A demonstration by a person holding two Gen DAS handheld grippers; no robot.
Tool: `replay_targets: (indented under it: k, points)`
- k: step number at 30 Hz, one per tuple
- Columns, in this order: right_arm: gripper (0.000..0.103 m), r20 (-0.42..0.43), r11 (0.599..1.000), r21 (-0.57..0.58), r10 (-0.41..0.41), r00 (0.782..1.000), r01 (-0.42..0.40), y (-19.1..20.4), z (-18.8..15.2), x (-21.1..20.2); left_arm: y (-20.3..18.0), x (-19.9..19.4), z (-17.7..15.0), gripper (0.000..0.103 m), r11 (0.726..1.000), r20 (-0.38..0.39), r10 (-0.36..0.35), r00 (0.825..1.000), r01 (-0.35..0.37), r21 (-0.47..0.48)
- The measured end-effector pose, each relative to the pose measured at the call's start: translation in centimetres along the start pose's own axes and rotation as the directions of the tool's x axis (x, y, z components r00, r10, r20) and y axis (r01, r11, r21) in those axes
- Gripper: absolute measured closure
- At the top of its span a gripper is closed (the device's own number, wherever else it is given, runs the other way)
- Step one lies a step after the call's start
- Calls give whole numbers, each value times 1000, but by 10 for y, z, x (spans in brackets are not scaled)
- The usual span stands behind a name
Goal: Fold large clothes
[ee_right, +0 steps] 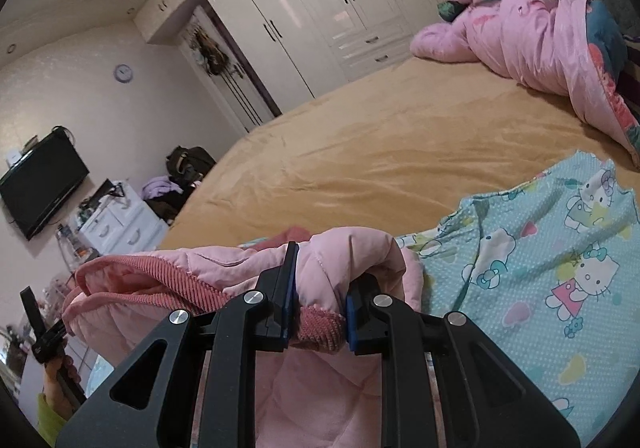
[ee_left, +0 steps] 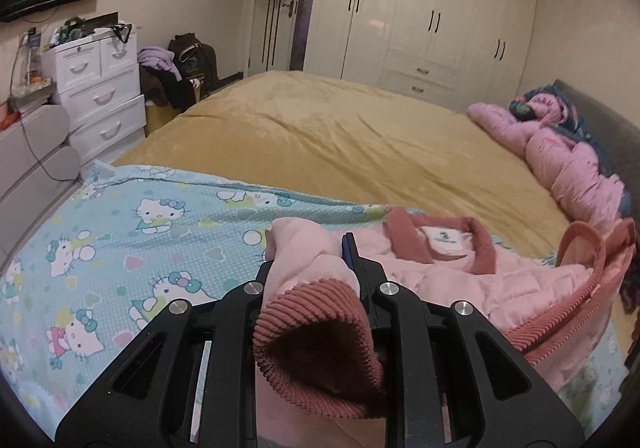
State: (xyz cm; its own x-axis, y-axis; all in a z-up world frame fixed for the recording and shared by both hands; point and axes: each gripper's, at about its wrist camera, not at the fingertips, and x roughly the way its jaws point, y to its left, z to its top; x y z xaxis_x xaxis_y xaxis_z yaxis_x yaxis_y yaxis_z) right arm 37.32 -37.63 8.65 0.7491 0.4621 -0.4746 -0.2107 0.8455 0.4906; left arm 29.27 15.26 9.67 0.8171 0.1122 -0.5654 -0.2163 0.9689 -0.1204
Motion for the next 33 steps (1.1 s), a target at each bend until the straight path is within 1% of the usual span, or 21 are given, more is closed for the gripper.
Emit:
replay_targets:
  k: [7, 14, 16, 19, 21, 22, 23, 24, 25, 26, 28, 29, 32, 33]
  points:
    - [85, -30, 999, 1, -41, 999, 41, -4, 1, 29, -1, 27, 3, 89, 1000, -42, 14, 999, -14, 14]
    - [84, -81, 997, 30, -63, 995, 66, -15, 0, 56, 0, 52, 4, 88, 1000, -77, 13, 997, -13, -2]
    - [82, -106, 995, 88, -41, 994, 51, -21, 0, 62, 1, 58, 1, 88, 1000, -85, 10, 996, -12, -17]
    - [78, -96, 992, 126, 2, 995, 11, -22, 2, 59, -1, 63, -5, 88, 1000, -82, 22, 996, -23, -4]
    - [68, -80, 985, 168, 59, 995, -45, -24, 1, 54, 1, 66, -7, 88, 1000, -85, 17, 996, -19, -18]
    - [59, -78, 981, 184, 83, 993, -68, -25, 1, 52, 2, 67, -7, 88, 1000, -86, 14, 996, -16, -22]
    - [44, -80, 975, 202, 110, 991, -92, -26, 2, 52, 2, 69, -7, 88, 1000, -87, 12, 996, -14, -23]
    - [35, -73, 970, 217, 126, 989, -107, -27, 2, 50, 1, 70, -7, 88, 1000, -88, 11, 996, -12, -21]
    - [19, -59, 974, 208, 103, 993, -88, -25, 1, 47, 0, 71, -7, 88, 1000, -88, 13, 996, -14, -16]
    - [17, -54, 980, 186, 85, 995, -73, -22, 1, 45, -2, 72, -7, 88, 1000, -87, 16, 996, -17, -15]
    - [17, -55, 989, 127, 81, 995, -73, -10, -2, 45, -3, 73, -8, 88, 1000, -89, 12, 996, -14, -21]
    - [17, -69, 993, 96, 79, 994, -72, -2, -7, 48, -3, 74, -8, 88, 1000, -90, 11, 996, -13, -22]
    - [17, -141, 996, 42, 90, 986, -85, 18, -25, 59, -5, 75, -9, 88, 1000, -85, 15, 996, -17, -23]
    - [17, -177, 996, 15, 86, 980, -85, 27, -35, 65, -5, 75, -9, 87, 999, -84, 14, 996, -17, -29]
